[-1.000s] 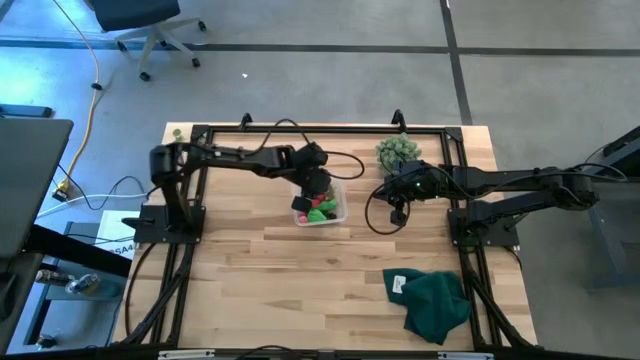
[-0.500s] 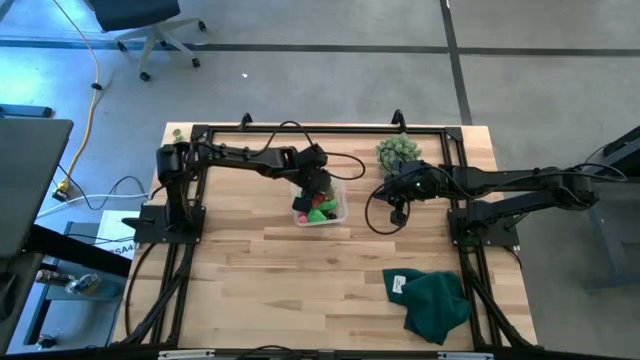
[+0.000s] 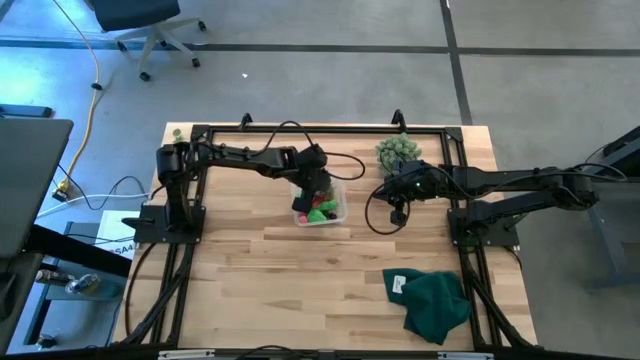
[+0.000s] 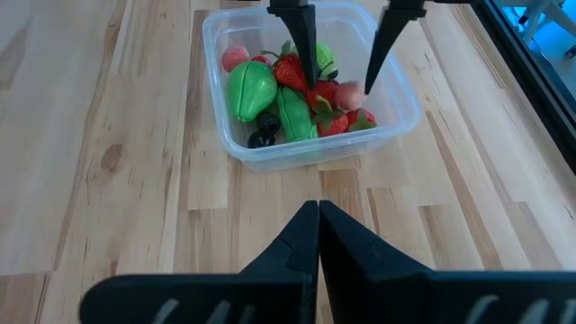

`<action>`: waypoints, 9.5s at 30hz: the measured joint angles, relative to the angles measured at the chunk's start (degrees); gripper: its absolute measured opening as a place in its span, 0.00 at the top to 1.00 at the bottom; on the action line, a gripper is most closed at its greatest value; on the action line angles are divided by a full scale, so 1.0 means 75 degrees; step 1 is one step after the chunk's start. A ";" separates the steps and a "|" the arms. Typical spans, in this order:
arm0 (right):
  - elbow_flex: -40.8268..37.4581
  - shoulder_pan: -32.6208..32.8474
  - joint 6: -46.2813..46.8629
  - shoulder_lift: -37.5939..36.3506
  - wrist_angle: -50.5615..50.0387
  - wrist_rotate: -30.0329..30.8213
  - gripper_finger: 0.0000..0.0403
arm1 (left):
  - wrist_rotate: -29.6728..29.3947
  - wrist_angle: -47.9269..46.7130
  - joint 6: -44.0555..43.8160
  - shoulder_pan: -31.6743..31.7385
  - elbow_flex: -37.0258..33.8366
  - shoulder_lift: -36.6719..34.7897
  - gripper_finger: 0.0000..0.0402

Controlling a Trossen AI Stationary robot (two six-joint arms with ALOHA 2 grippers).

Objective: Pick and placing Produce into tupperware
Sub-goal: Return to Home Position

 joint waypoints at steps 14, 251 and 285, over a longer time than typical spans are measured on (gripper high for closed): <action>0.0000 -0.0002 0.0000 0.0000 0.0000 0.0000 1.00 | 0.1011 -0.0601 -0.0794 0.0000 0.0000 -0.1250 0.47; -0.5091 -0.0898 0.1657 -0.7312 0.2783 -0.1326 1.00 | -0.0028 0.3404 -0.1574 -0.1655 -0.9206 -1.4239 0.99; -0.5088 -0.0897 0.1658 -0.7312 0.2780 -0.1332 1.00 | -0.0028 0.3404 -0.1575 -0.1653 -0.9206 -1.4239 0.99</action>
